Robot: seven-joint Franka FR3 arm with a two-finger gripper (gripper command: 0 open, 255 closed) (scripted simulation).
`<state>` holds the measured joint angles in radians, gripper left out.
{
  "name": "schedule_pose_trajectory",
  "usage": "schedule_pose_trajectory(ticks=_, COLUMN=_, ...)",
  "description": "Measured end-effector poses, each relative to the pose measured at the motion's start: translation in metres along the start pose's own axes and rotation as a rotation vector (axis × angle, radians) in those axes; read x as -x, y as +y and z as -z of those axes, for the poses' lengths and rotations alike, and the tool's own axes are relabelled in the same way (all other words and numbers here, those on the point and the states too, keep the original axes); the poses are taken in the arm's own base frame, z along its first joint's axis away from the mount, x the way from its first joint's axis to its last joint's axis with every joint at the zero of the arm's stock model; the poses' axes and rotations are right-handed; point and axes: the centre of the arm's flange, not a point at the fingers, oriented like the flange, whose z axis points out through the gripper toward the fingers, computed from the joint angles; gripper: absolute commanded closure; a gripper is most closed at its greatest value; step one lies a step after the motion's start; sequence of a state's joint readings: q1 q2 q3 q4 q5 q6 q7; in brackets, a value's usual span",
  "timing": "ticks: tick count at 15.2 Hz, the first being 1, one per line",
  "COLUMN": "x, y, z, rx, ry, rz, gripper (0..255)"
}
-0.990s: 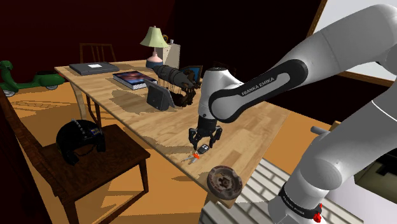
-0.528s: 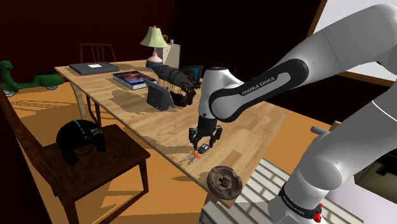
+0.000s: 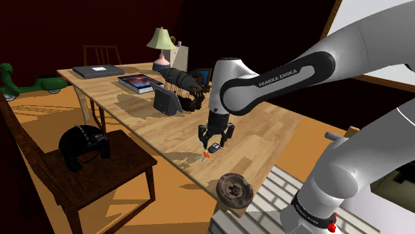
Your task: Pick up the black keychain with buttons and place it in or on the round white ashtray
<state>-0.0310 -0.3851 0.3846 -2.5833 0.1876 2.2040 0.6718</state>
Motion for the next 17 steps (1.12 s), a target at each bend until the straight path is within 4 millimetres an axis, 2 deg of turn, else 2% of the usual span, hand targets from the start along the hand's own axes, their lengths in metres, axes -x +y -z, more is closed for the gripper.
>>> schedule_pose_trajectory(ticks=11, x=0.001, y=-0.001, z=0.058, rx=0.0, ry=0.0, rz=0.0, gripper=255)
schedule_pose_trajectory(ticks=14, x=0.027, y=0.006, z=0.062, rx=0.001, ry=0.0, rz=0.0, gripper=255)
schedule_pose_trajectory(ticks=17, x=0.065, y=0.018, z=0.066, rx=0.001, ry=0.0, rz=0.001, gripper=255)
